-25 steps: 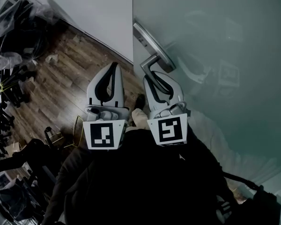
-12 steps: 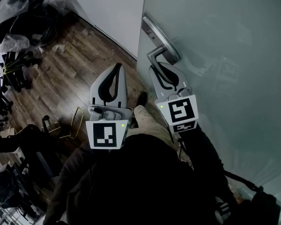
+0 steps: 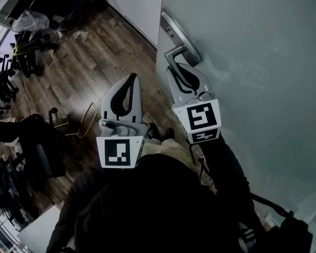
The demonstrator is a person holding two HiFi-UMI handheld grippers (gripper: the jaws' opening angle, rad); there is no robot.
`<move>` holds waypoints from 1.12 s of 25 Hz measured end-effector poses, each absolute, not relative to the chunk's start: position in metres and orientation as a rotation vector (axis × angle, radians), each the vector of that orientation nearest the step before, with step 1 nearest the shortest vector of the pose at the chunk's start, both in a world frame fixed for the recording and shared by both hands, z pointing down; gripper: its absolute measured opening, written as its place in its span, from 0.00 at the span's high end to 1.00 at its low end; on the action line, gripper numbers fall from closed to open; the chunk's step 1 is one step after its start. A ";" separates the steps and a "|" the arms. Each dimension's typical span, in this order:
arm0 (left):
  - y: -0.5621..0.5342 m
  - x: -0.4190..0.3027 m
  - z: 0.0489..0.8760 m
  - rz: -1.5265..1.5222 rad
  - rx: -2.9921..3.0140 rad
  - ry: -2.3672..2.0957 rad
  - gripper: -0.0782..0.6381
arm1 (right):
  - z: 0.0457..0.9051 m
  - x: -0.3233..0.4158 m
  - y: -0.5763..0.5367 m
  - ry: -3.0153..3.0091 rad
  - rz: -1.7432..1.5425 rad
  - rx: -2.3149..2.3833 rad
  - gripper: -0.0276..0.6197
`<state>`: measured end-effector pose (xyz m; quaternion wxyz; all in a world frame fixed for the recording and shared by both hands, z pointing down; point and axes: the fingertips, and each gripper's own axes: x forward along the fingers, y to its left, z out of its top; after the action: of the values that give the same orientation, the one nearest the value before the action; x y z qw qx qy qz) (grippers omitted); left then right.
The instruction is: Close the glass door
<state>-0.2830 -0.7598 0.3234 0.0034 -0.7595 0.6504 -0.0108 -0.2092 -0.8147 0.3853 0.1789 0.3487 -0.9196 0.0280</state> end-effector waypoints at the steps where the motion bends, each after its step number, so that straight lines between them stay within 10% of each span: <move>1: -0.749 -0.289 0.322 -0.034 -2.359 2.060 0.90 | 0.384 -0.216 -0.805 -2.606 0.074 0.968 0.87; 28: -0.436 -0.373 0.291 0.004 -1.776 2.496 0.90 | 0.383 -0.337 -0.570 -2.735 0.027 0.491 0.87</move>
<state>-0.3734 -0.4363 0.2909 0.0393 -0.5794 0.8141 0.0014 -0.3372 -0.5702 0.3828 0.1806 0.1739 -0.9680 0.0095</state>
